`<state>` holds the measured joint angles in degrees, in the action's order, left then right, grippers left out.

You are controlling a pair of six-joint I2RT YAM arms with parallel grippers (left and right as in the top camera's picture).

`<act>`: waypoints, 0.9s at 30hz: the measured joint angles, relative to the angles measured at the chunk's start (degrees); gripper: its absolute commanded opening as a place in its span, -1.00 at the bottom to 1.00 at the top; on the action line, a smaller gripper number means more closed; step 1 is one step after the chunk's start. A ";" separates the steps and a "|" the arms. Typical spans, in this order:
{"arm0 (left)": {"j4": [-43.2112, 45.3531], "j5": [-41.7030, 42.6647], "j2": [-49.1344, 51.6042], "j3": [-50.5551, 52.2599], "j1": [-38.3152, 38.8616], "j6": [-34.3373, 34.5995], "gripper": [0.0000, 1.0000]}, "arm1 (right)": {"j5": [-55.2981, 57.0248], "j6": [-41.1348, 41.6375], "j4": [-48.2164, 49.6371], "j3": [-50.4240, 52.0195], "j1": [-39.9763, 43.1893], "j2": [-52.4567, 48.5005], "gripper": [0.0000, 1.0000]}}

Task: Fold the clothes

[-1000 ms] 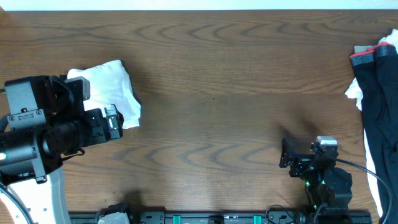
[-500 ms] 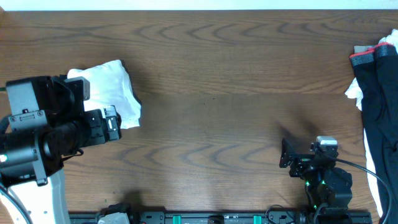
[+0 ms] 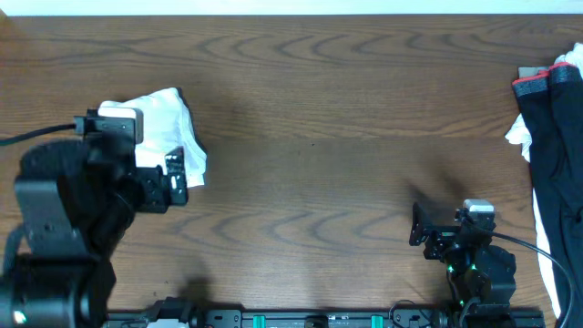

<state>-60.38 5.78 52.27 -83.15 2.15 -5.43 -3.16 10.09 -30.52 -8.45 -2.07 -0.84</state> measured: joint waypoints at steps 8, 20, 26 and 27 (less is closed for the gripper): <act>22.32 -0.17 -12.24 18.99 6.93 -3.06 0.96 | 0.00 0.00 0.02 0.04 0.02 0.00 0.99; 27.69 0.07 -34.51 48.26 7.72 -3.74 0.96 | 0.00 0.00 0.09 0.04 0.00 0.00 0.98; 31.87 0.46 -43.82 59.84 7.72 -3.76 0.96 | 0.00 -0.02 0.11 0.04 0.02 0.00 0.99; 32.39 0.46 -44.70 61.16 7.72 -3.65 0.96 | -0.02 0.00 0.11 0.04 0.00 0.00 0.98</act>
<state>-27.99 6.24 7.57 -22.00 9.87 -9.08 -3.18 10.09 -30.41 -8.40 -2.07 -0.84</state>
